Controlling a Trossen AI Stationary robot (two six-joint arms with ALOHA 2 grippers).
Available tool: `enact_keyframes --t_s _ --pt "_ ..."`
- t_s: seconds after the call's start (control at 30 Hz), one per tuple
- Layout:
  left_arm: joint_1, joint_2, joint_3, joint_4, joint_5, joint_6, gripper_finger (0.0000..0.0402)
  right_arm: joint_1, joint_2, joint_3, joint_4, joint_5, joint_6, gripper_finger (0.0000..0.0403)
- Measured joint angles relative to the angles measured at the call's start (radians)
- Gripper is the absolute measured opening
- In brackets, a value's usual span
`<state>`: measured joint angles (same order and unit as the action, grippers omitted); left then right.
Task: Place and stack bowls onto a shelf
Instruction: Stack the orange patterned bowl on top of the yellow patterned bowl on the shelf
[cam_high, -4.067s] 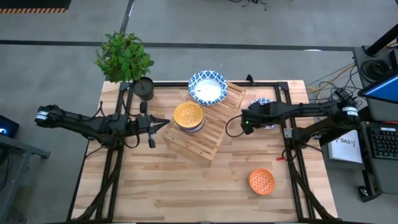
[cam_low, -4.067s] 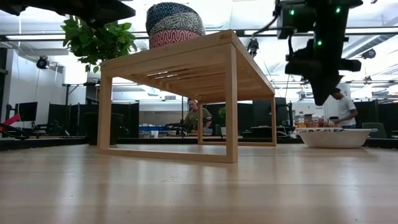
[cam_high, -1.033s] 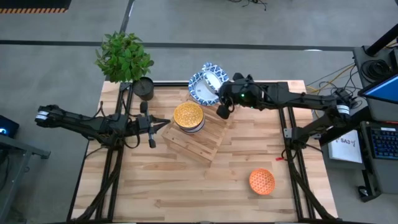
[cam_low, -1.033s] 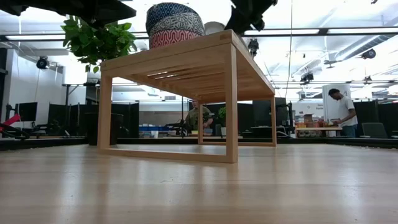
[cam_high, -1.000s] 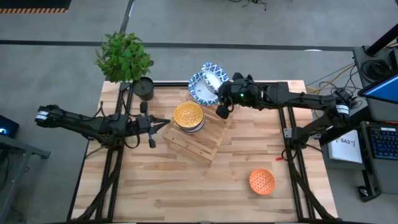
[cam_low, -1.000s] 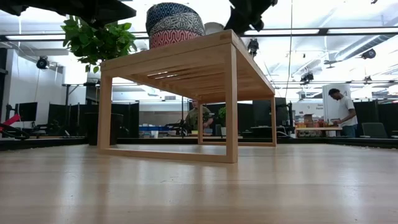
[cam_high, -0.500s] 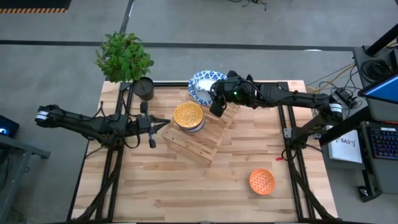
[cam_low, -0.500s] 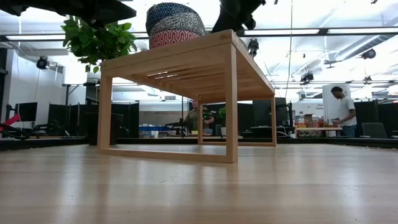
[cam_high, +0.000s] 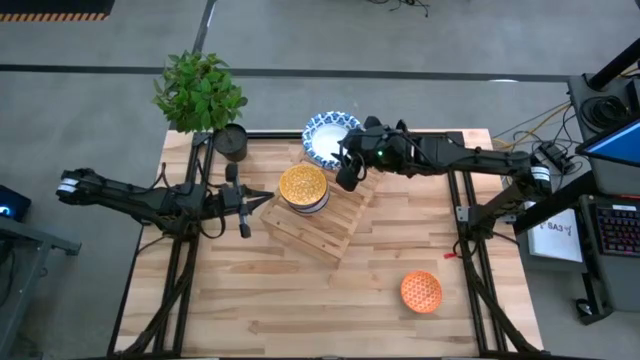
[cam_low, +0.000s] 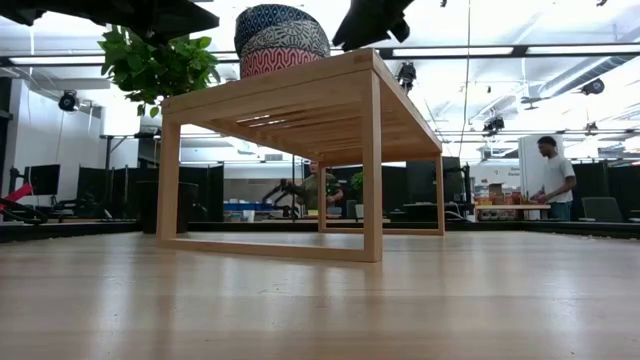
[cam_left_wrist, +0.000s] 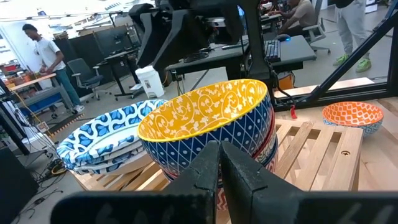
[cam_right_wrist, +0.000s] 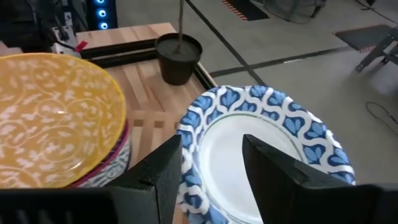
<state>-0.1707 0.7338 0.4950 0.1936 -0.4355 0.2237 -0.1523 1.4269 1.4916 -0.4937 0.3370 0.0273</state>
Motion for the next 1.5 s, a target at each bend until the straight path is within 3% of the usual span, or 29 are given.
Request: enact_keyframes --t_s 0.23,0.53,1.17,1.4,1.5 --pt "0.000 0.000 0.000 -0.004 0.000 0.000 0.0000 0.062 0.000 -0.029 0.000 0.001 0.044 0.0142" --pt "0.000 0.000 0.000 -0.013 0.000 0.000 0.0000 0.227 -0.004 -0.035 -0.008 0.002 0.166 0.0127" --pt "-0.001 -0.002 0.084 -0.172 0.000 -0.123 0.0000 0.449 -0.001 -0.036 -0.335 -0.167 0.935 0.0100" --pt "-0.001 -0.006 0.084 -0.175 0.000 -0.128 0.0000 0.510 0.077 -0.036 -0.417 -0.329 1.188 0.0092" --pt "-0.001 -0.008 0.083 -0.175 0.000 -0.129 0.0000 0.540 0.139 -0.036 -0.483 -0.444 1.301 0.0091"
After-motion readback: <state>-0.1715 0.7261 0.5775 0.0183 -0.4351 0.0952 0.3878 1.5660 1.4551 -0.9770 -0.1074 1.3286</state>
